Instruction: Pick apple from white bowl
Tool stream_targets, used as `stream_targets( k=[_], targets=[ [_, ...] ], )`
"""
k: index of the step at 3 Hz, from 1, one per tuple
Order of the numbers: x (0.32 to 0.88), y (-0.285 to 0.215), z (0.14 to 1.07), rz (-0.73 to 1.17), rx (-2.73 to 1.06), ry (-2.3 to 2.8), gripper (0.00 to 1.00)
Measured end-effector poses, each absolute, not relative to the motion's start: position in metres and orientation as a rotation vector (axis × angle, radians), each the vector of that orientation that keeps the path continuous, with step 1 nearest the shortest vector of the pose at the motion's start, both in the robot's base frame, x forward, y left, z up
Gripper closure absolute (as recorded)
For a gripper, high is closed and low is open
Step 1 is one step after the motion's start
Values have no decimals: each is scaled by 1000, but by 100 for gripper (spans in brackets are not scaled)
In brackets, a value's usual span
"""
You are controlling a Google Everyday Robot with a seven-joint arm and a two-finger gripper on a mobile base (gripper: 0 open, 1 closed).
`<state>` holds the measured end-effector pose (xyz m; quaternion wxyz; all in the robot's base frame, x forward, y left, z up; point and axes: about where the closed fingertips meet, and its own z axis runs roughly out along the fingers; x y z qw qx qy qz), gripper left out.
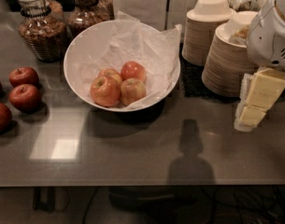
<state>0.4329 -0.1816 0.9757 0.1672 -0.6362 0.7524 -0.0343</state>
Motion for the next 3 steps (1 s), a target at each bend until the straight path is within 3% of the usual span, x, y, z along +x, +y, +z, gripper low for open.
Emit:
stream_targets(
  k=[1, 3],
  targets=[
    [437, -165, 973, -59, -1809, 2096, 0],
    [449, -67, 967, 168, -1822, 1903, 0]
  ],
)
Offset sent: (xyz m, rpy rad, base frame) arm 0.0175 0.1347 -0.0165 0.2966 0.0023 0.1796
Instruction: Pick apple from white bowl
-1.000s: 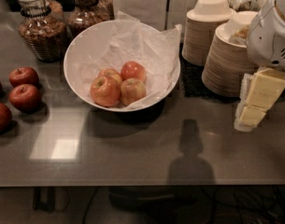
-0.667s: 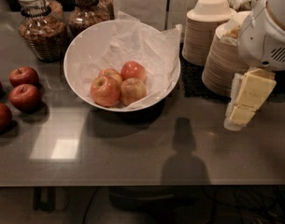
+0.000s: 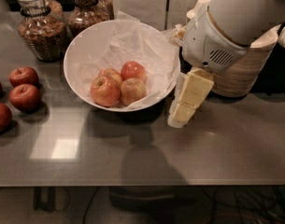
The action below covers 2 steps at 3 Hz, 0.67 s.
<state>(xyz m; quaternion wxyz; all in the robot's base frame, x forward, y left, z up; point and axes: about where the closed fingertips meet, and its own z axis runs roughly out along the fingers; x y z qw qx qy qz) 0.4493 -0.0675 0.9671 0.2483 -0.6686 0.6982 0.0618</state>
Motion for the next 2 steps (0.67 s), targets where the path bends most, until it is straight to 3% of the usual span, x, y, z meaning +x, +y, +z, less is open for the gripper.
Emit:
stream_targets(
  k=[2],
  targets=[
    [483, -25, 951, 265, -1749, 1898, 0]
  ],
)
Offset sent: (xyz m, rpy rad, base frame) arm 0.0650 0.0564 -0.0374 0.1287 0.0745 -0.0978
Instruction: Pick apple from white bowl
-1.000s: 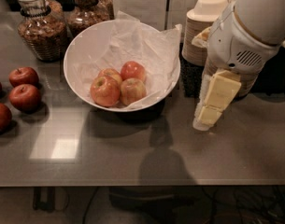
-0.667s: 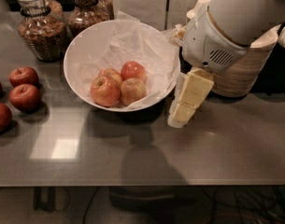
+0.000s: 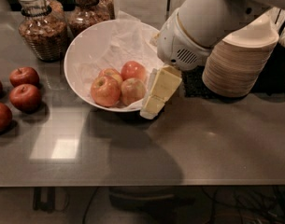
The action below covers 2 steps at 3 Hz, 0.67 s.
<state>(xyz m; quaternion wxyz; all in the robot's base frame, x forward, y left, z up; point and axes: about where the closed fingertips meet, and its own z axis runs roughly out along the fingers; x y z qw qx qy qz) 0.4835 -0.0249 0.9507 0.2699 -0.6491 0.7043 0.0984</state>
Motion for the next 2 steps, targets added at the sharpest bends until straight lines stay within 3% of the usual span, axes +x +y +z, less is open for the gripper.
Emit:
stream_targets(
  k=[2],
  targets=[
    [540, 0, 918, 397, -1504, 2068, 0]
  ],
)
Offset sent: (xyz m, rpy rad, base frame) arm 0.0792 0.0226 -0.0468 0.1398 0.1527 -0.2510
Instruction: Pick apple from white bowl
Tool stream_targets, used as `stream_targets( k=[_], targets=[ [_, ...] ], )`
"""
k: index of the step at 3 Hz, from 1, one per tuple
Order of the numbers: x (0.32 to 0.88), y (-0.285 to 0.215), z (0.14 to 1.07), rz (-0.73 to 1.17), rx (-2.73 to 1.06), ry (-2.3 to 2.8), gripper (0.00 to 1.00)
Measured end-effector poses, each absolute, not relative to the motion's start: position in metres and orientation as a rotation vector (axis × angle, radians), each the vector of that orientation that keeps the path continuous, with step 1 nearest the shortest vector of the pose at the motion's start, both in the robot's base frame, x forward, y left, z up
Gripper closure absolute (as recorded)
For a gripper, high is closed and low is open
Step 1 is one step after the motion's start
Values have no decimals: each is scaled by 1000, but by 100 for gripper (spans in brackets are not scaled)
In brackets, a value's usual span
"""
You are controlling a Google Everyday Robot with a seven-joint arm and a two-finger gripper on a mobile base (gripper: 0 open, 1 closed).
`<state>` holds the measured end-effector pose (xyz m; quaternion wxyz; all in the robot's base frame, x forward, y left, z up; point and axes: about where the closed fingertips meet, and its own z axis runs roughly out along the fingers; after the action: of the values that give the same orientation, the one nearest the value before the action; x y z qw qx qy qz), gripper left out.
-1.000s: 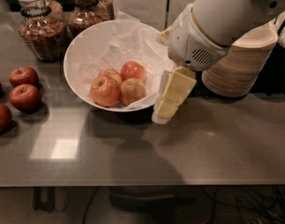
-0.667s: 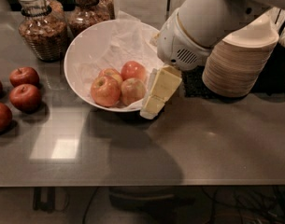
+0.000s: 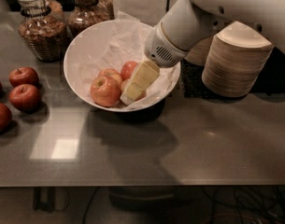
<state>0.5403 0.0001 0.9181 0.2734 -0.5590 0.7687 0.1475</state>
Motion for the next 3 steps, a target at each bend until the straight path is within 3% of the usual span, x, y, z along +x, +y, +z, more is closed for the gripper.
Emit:
stream_targets(
  k=[3],
  targets=[
    [553, 13, 909, 352, -1486, 2047, 0]
  ],
)
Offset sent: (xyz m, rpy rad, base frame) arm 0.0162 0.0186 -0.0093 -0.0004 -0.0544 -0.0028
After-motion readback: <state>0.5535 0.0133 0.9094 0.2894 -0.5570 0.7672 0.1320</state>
